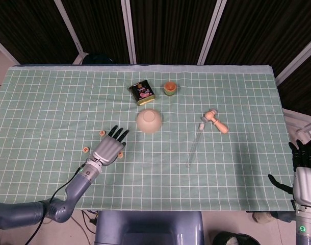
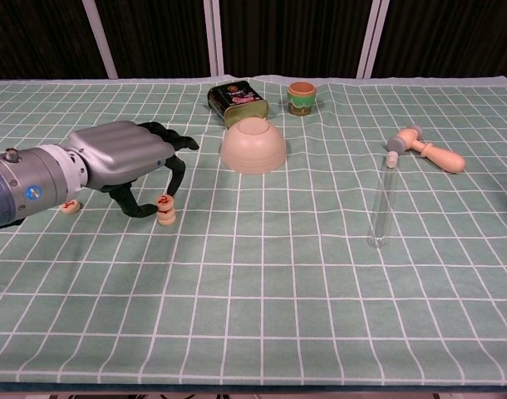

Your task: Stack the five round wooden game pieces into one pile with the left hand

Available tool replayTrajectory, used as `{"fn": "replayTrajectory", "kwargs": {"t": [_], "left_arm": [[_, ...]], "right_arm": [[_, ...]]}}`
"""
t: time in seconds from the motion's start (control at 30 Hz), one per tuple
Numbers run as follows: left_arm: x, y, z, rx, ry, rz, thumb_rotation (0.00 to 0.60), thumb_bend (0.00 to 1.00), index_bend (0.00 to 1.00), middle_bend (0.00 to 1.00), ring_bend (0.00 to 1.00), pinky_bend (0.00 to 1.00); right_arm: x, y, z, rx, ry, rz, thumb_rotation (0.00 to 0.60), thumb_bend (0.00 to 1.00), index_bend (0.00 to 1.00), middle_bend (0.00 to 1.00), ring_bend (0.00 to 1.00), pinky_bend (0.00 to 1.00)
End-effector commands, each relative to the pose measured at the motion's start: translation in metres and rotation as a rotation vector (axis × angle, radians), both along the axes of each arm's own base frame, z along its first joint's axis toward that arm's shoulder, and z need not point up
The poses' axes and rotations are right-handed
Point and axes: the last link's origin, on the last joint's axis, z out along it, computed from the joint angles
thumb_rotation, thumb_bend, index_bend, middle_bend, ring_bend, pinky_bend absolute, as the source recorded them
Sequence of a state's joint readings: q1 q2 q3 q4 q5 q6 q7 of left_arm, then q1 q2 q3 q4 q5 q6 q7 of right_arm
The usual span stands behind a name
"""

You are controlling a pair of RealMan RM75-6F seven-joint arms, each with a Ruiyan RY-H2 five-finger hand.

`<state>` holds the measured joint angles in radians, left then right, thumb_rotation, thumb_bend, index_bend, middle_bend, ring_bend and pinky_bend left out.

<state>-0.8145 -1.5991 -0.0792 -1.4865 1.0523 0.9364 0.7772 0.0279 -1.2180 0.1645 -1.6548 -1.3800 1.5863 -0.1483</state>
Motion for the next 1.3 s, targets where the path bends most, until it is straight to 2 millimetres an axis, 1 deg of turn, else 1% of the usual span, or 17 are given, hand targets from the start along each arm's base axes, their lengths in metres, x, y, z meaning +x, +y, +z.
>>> {"fn": "replayTrajectory", "kwargs": {"t": [0.03, 1.07, 1.3], "left_arm": [[-0.0015, -0.0007, -0.0009, -0.002, 0.006, 0.002, 0.6, 0.33, 0.46, 0.02, 0.0, 0.0], [-0.0004, -0.0037, -0.0031, 0.003, 0.018, -0.02, 0.6, 0.33, 0.44, 0.02, 0.0, 0.0], [-0.0009, -0.004, 0.0047, 0.021, 0.0, -0.023, 0.6, 0.33, 0.42, 0.02, 0.0, 0.0]], "right_arm": [[-0.0001, 0.0001, 0.0002, -0.002, 0.0, -0.001, 0.6, 0.23, 0.09, 0.01, 0.0, 0.0], [-0.0004, 0.0, 0.0009, -0.01, 0.002, -0.006, 0.6, 0.23, 0.09, 0.01, 0.0, 0.0], [-0.0007, 0.0001, 0.0008, -0.01, 0.002, -0.006, 0.6, 0.23, 0.09, 0.01, 0.0, 0.0]]}}
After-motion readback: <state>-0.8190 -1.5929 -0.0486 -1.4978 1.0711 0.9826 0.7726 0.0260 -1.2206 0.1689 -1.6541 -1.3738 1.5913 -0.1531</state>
